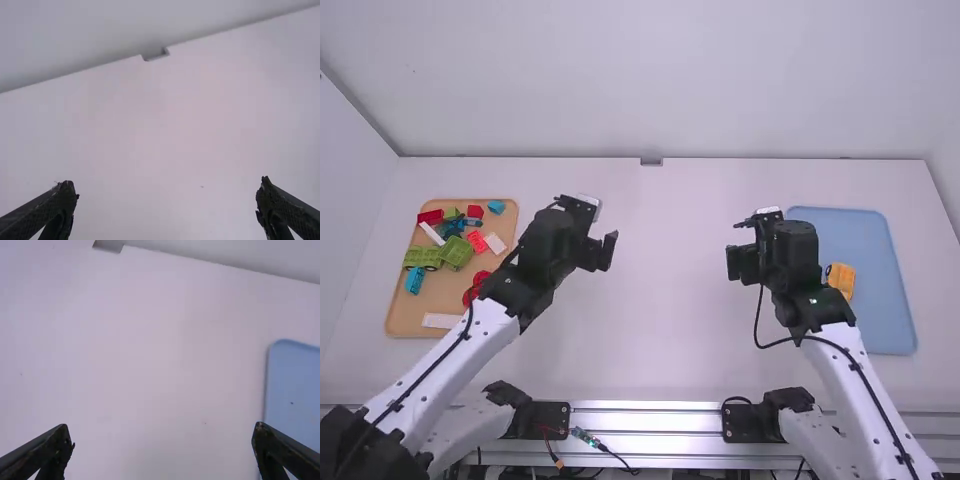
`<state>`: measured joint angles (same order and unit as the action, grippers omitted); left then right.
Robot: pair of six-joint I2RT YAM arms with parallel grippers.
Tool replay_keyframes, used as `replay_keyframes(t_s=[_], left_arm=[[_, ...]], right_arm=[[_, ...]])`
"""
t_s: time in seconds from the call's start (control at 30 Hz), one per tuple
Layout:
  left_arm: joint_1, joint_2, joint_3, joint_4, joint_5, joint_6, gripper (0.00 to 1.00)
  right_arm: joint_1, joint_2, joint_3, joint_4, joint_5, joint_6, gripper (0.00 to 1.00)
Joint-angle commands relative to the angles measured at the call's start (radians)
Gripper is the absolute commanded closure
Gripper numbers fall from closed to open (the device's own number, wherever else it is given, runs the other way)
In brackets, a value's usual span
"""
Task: Assemble lego blocks to make yellow taxi
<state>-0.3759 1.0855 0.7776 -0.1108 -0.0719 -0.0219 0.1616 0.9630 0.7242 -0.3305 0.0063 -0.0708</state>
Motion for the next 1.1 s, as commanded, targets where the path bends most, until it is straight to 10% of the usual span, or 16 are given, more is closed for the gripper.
replay_keyframes(t_s=[0.0,0.23,1.07], left_arm=[[0.040,-0.044,-0.048,0.018,0.021,0.022,0.11],[0.160,-0.164,-0.168,0.111,0.072,0.022,0.23],[0.376,-0.715,-0.719,0.111,0.072,0.022,0.78]], right_arm=[[-0.035,-0.047,-0.043,0.022,-0.006,0.066,0.10],[-0.160,-0.172,-0.168,0.147,-0.006,0.071,0.23],[-0.162,-0.716,-0.711,0.331,-0.006,0.071,0.77]])
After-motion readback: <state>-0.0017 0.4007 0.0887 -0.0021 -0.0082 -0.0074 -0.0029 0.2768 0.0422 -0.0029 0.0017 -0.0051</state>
